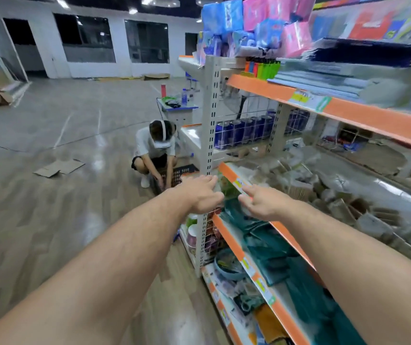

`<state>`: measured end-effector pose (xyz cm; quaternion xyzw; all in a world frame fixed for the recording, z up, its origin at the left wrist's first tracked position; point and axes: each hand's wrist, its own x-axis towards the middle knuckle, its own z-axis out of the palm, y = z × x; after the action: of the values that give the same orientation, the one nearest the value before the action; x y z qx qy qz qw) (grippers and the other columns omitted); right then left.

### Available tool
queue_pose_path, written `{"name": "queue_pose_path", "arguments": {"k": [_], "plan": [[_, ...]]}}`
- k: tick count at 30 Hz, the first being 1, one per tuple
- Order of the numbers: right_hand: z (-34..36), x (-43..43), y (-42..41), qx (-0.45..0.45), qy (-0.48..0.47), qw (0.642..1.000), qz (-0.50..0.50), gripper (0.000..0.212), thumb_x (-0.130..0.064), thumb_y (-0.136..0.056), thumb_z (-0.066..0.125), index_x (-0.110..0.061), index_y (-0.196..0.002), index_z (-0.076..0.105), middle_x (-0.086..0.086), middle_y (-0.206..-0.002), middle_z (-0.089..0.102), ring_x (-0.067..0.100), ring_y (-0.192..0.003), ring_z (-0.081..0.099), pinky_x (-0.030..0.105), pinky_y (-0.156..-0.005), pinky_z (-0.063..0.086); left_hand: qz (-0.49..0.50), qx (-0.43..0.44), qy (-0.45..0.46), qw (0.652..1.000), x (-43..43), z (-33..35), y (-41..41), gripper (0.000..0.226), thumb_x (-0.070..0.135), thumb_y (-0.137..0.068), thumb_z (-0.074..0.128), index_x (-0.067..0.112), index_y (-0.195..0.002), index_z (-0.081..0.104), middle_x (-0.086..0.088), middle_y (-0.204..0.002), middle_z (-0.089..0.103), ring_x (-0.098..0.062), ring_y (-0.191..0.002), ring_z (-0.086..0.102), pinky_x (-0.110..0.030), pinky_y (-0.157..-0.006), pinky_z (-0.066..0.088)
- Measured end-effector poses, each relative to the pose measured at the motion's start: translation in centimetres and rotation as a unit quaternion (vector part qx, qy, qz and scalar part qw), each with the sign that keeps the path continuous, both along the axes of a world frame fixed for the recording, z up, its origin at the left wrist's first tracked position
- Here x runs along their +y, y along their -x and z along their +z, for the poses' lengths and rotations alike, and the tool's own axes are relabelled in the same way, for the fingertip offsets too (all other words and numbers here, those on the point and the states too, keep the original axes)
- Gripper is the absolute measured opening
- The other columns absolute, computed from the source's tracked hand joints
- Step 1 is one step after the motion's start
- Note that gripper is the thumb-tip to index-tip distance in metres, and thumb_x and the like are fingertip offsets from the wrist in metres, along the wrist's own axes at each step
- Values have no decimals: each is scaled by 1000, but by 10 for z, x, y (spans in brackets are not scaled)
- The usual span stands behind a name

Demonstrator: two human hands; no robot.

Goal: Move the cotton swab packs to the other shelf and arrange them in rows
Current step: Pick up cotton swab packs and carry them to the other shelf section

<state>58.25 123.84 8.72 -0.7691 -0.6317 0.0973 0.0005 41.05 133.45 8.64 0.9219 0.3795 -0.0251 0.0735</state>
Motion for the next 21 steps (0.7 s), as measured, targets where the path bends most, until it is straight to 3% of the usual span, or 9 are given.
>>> {"name": "queue_pose_path", "arguments": {"k": [7, 9, 13, 18, 21], "plan": [[-22, 25, -79, -4, 36, 993, -117, 55, -48, -103, 27, -20, -150, 32, 12, -154, 37, 29, -142, 33, 41, -112, 31, -121, 29, 13, 992, 70, -33, -109, 71, 52, -101, 22, 13, -158, 6, -5, -165, 6, -18, -152, 7, -43, -123, 11], [-27, 29, -98, 2, 47, 986, -162, 57, -48, -104, 26, -18, -152, 30, 10, -155, 36, 27, -142, 33, 36, -112, 31, -161, 36, 16, 986, 87, -42, -137, 71, 51, -101, 23, 12, -158, 7, -5, -165, 6, -18, -152, 8, -38, -123, 11], [-30, 37, -120, 40, 25, 969, -241, 47, -37, -105, 31, -8, -138, 50, 17, -140, 53, 30, -128, 48, 29, -95, 38, -233, 34, 28, 972, 111, -48, -184, 68, 48, -102, 22, 12, -158, 8, -6, -165, 7, -19, -152, 9, -35, -122, 11], [-40, 37, -136, 35, 49, 937, -343, 44, -36, -104, 37, -5, -127, 59, 17, -125, 62, 32, -112, 58, 29, -92, 43, -284, 33, 49, 957, 124, -57, -230, 76, 54, -87, 18, 14, -151, 32, -14, -157, 32, -30, -141, 34, -44, -114, 29], [-46, 34, -151, 13, 41, 925, -377, 34, -31, -92, 52, -19, -123, 59, 9, -113, 67, 23, -88, 64, 33, -80, 55, -311, 24, 22, 950, 124, -64, -245, 59, 46, -91, 33, 15, -139, 47, -16, -140, 52, -32, -122, 51, -36, -96, 42]]}}
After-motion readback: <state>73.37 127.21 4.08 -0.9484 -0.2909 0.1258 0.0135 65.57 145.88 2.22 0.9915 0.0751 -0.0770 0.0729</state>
